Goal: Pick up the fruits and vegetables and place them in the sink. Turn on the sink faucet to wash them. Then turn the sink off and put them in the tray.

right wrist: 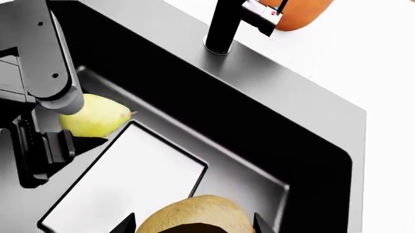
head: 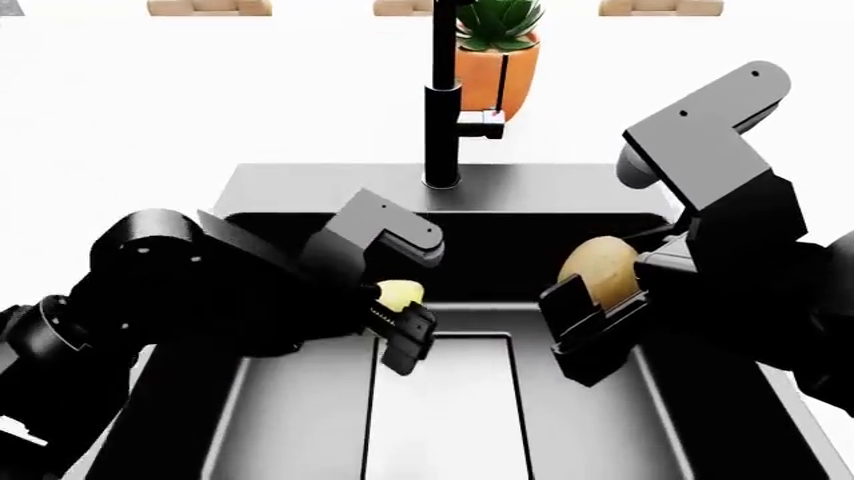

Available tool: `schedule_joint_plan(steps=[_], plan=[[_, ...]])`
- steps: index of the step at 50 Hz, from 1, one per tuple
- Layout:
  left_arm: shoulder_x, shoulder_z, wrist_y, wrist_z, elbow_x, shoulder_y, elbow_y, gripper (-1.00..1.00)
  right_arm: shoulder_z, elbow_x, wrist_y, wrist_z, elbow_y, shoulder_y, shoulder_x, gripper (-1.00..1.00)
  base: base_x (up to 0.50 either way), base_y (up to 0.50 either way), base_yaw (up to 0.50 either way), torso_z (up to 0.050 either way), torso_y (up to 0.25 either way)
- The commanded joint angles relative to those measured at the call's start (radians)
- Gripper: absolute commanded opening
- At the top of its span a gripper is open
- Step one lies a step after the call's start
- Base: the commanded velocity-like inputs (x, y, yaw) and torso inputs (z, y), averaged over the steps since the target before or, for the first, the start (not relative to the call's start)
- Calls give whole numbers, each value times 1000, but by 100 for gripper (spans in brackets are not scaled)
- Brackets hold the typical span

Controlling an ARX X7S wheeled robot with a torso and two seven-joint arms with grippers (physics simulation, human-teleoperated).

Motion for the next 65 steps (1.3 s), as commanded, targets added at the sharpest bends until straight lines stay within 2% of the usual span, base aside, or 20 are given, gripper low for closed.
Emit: schedule_joint_plan(steps=[1, 27, 46, 65], plan=[[40, 60, 33, 69, 100, 30, -50, -100, 8, -23, 13, -6, -3, -13, 4, -100, 0, 0, 0, 0, -250], [67, 96, 84, 161, 156, 48, -57, -100, 25, -24, 24, -7, -4, -21, 13, -100, -1, 0, 0, 4, -247], [141, 162, 211, 322, 317, 51, -217, -100, 35, -36, 26, -14, -2, -39, 13, -100, 0, 0, 0, 0, -4], [198, 231, 267, 400, 399, 81, -318, -100, 43, -50, 30, -23, 0, -56, 22, -100, 0, 0, 0, 0, 0]])
